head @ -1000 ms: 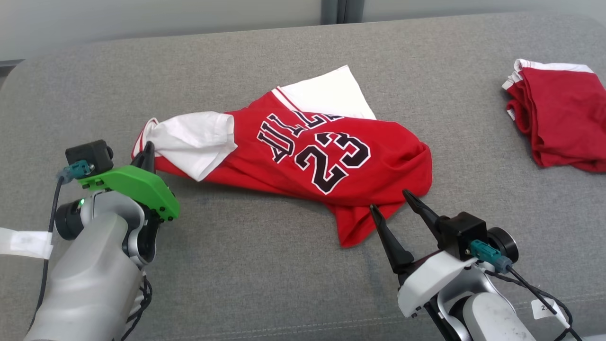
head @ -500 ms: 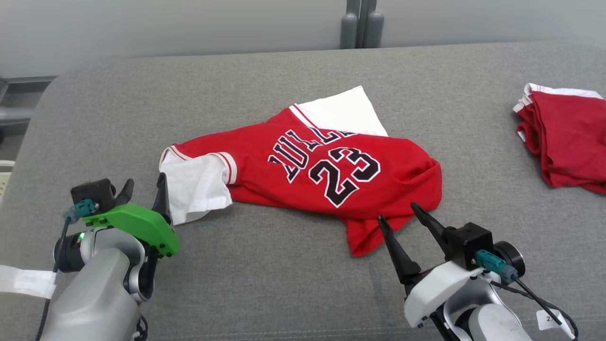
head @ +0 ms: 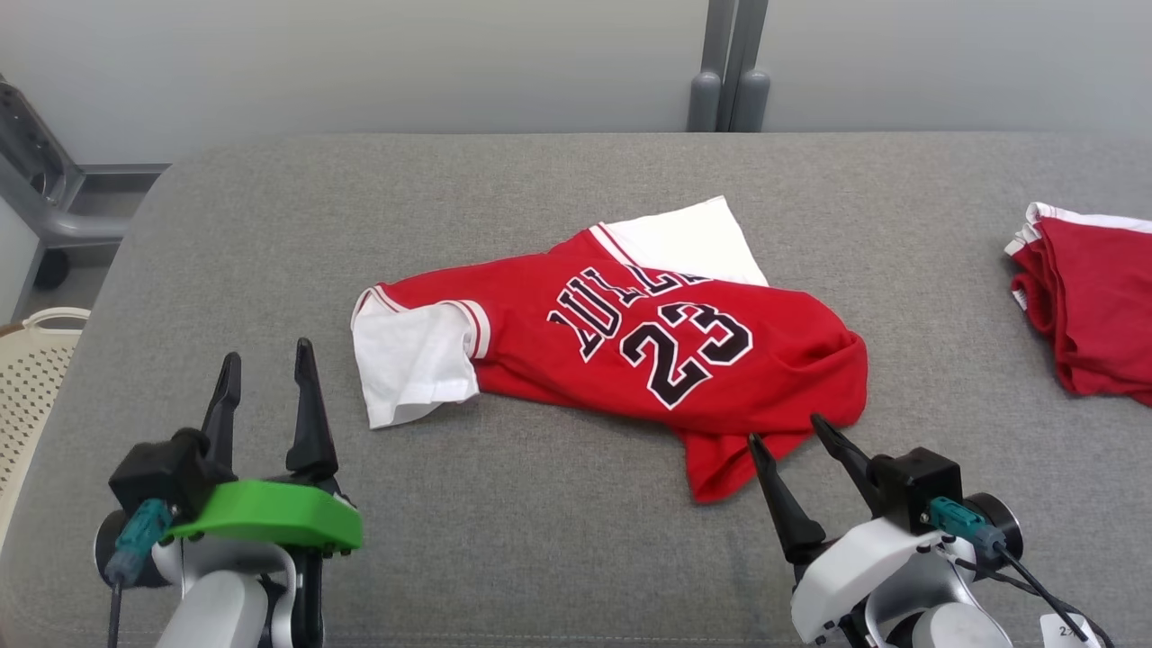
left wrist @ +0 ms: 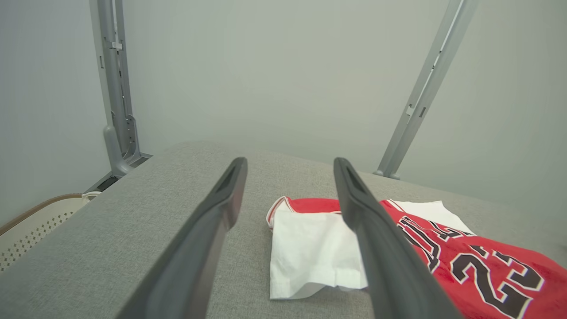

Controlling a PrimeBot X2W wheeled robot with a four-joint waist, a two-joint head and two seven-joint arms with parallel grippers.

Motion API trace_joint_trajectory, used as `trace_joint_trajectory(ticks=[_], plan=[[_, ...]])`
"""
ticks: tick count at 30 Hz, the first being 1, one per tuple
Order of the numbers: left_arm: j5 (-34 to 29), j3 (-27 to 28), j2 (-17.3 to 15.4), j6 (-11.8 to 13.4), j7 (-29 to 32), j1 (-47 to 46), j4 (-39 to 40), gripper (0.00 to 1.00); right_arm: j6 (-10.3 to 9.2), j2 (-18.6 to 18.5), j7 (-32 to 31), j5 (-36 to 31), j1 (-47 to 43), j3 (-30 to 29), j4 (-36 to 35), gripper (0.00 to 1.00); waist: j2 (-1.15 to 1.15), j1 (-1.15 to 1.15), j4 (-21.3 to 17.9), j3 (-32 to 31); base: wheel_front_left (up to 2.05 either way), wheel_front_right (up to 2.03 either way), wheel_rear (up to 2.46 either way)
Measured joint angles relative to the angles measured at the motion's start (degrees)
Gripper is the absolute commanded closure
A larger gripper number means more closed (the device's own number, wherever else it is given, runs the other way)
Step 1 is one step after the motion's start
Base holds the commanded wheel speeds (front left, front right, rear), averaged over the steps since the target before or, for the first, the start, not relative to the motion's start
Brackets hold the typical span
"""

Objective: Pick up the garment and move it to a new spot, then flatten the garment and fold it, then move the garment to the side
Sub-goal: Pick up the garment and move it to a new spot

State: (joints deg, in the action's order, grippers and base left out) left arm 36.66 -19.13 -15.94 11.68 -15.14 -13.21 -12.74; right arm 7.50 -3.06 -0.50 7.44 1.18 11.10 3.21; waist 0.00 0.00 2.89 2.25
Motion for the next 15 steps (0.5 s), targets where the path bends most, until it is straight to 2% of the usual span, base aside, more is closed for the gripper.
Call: trace_joint_trajectory(ticks=[3, 8, 10, 11, 15], plan=[[-3.83, 2.22, 1.24, -0.76, 0.0, 4.86, 4.97, 0.0, 0.0, 0.04, 0.01, 0.0, -0.56, -0.54, 0.62, 0.0, 0.0, 0.0, 0.57, -0.51, 0.0, 0.0, 0.0], [-7.77, 5.71, 3.53, -3.5, -0.02, 10.61, 10.71, 0.0, 0.0, 0.08, 0.09, 0.0, -1.31, -1.59, 1.58, 0.0, 0.0, 0.0, 1.42, -1.31, 0.0, 0.0, 0.0], [-8.5, 7.15, 4.33, -4.9, -0.02, 12.52, 12.21, 0.0, 0.0, 0.09, 0.08, 0.1, -1.86, -2.1, 2.2, 0.0, 0.0, 0.0, 1.75, -1.64, 0.0, 0.0, 0.0], [-9.5, 7.93, 4.68, -6.62, -0.02, 14.17, 12.89, 0.0, 0.0, 0.11, -0.25, 0.08, -2.22, -2.85, 3.24, 0.0, 0.0, 0.0, 2.07, -1.99, 0.0, 0.0, 0.0], [-12.19, 8.83, 4.85, -9.47, -0.03, 17.22, 13.12, 0.0, 0.0, 0.08, -1.99, -1.72, -2.59, -5.08, 5.72, 0.0, 0.0, 0.0, 2.63, -2.68, 0.0, 0.0, 0.0]])
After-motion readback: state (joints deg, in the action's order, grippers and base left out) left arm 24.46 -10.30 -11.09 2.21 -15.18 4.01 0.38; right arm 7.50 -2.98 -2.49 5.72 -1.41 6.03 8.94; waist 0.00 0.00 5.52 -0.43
